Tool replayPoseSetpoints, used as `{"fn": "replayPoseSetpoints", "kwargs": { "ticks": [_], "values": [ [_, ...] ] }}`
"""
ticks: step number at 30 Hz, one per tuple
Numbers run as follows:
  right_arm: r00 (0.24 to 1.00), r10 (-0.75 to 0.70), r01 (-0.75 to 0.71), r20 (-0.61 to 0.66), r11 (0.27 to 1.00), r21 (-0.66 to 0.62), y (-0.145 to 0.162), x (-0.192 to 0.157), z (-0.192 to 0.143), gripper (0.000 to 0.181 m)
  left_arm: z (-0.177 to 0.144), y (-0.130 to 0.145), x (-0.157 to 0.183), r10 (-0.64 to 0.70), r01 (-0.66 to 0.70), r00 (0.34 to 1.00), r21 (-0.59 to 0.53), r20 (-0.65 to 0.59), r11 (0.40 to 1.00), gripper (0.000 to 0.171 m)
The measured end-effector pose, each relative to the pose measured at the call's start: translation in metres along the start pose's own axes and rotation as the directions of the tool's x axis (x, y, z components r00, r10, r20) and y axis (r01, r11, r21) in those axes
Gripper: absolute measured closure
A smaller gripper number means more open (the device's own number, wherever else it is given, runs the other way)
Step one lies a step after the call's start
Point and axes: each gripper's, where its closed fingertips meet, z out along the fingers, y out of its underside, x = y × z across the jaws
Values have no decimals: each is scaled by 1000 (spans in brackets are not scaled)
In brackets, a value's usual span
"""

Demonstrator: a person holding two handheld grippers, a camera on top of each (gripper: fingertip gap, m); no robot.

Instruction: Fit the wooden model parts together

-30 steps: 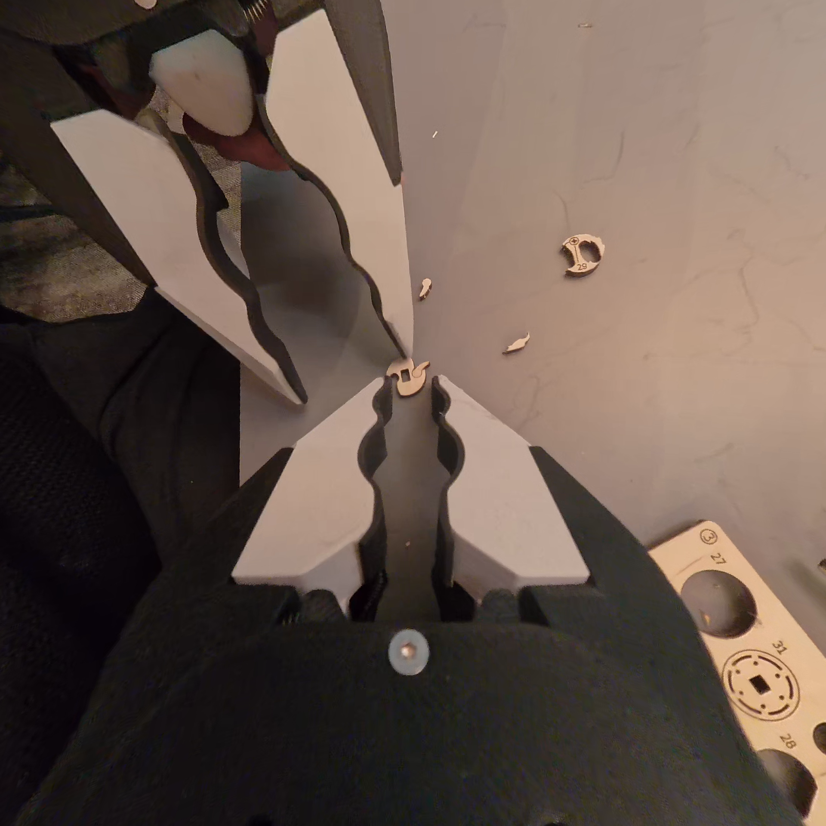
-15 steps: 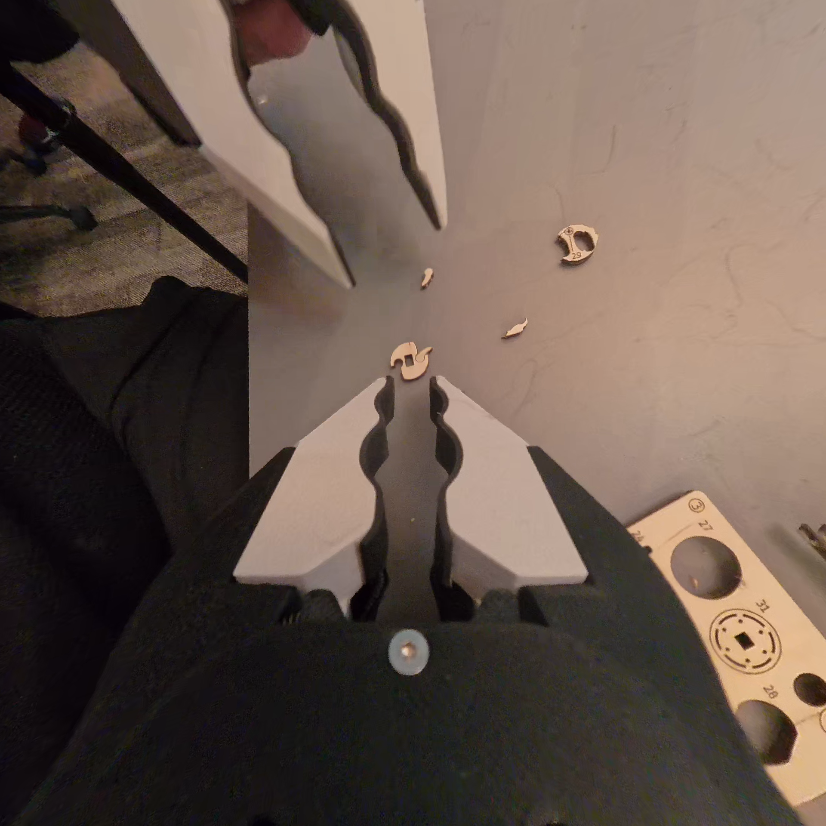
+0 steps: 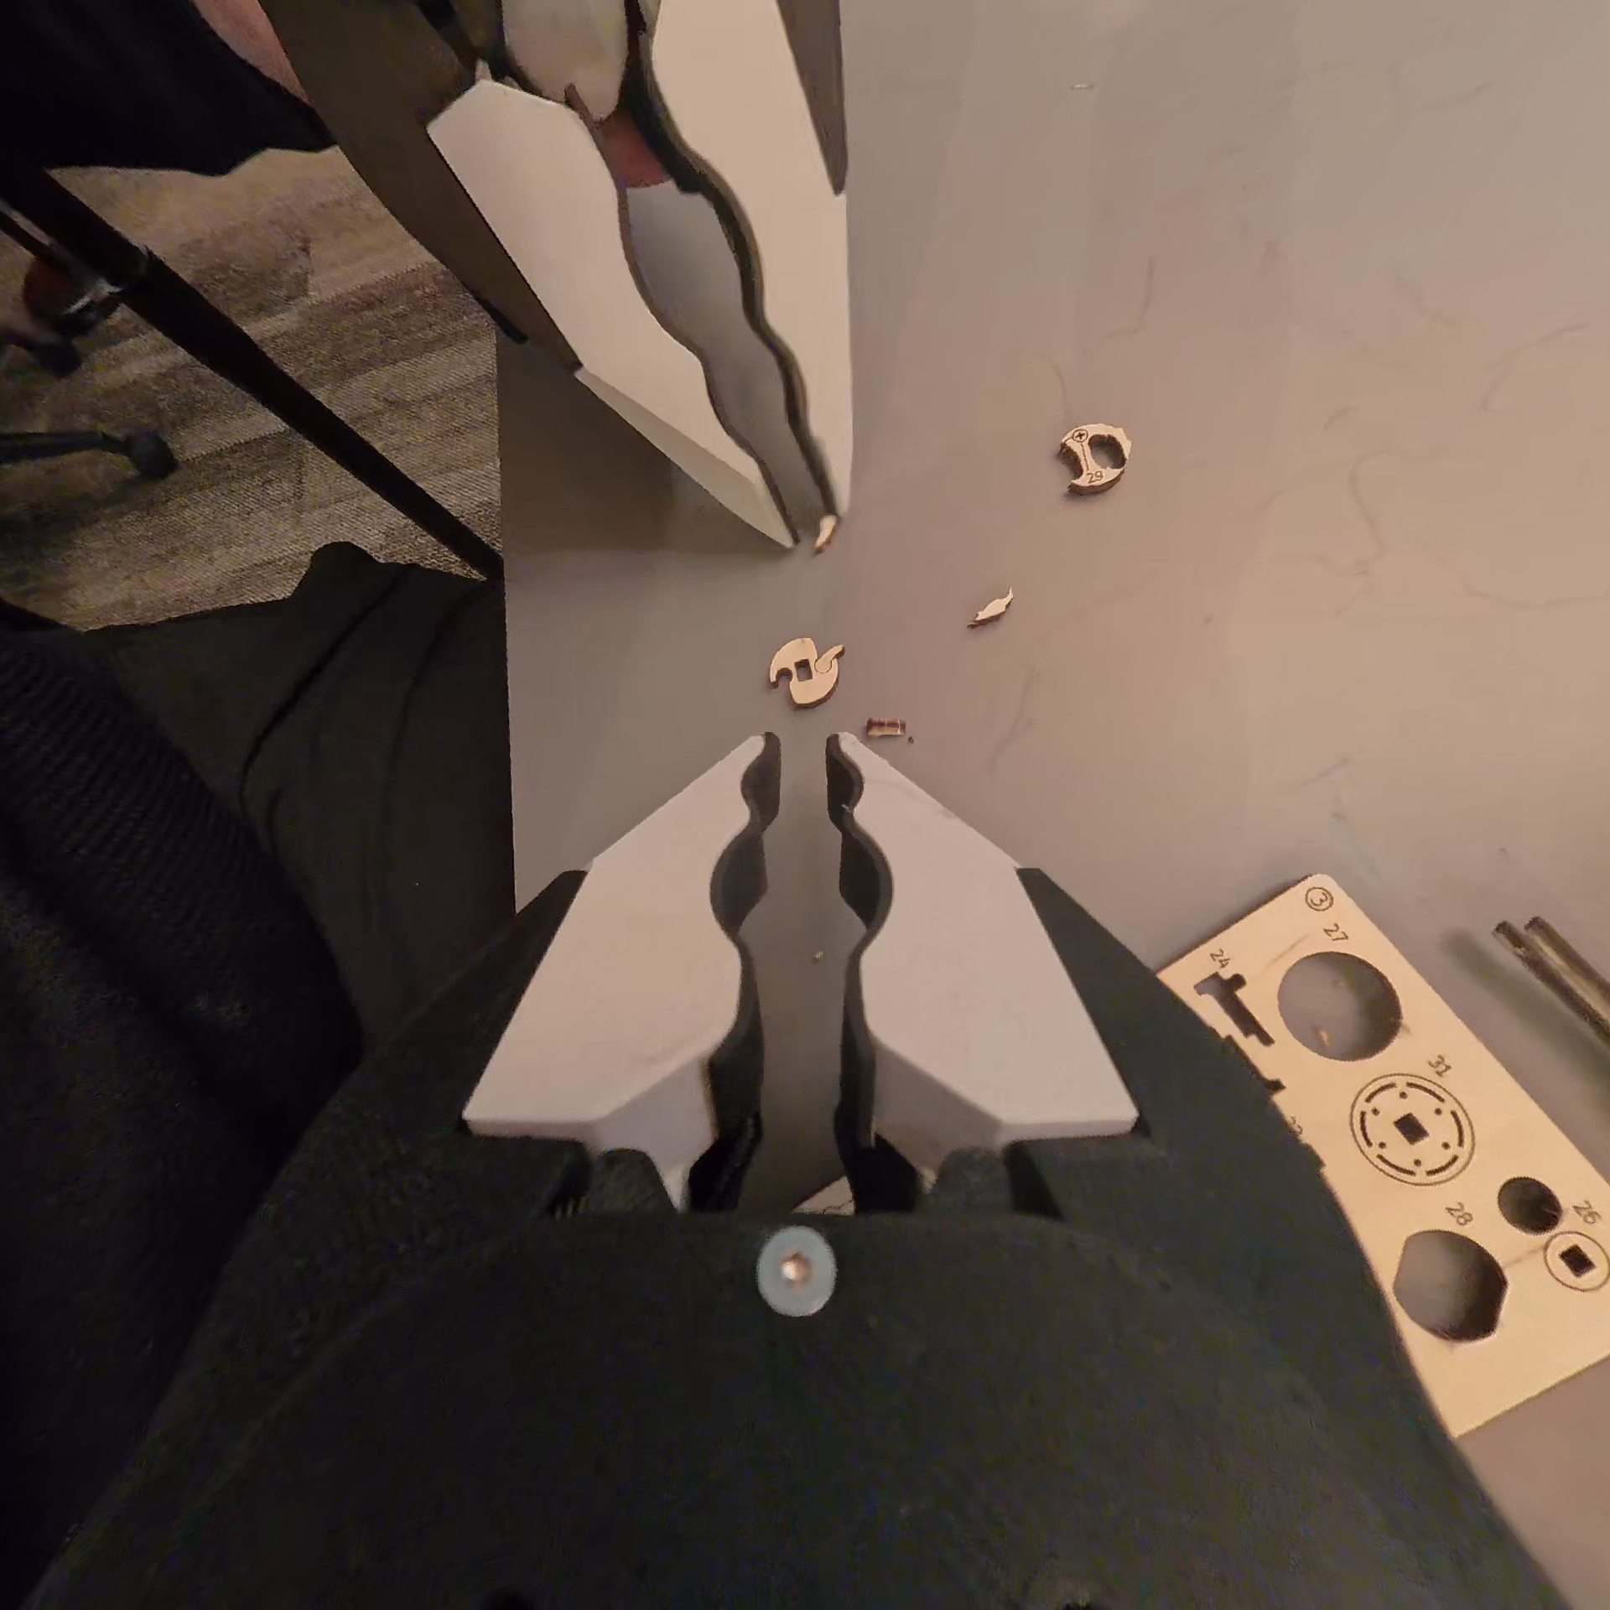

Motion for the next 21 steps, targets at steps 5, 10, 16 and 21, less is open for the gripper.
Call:
{"fn": "replayPoseSetpoints", "kwargs": {
  "ticks": [5, 10, 16, 21],
  "values": [
    [1000, 10, -10, -6, 1000, 8, 0, 1, -3, 175, 3, -4, 3, 12, -11, 1000, 32, -3, 999, 170],
    [1000, 13, -12, -15, 1000, 22, -2, 0, -5, 177, 3, -11, 11, 22, -22, 1000, 57, -3, 998, 170],
    [1000, -6, 7, -29, 999, 46, -6, -7, -2, 175, 4, -29, 27, 23, -20, 999, 109, -25, 994, 170],
    [998, -43, 45, -45, 998, 47, -6, -14, 2, 176, 5, -41, 35, 25, -18, 999, 137, -45, 990, 170]
  ]
}}
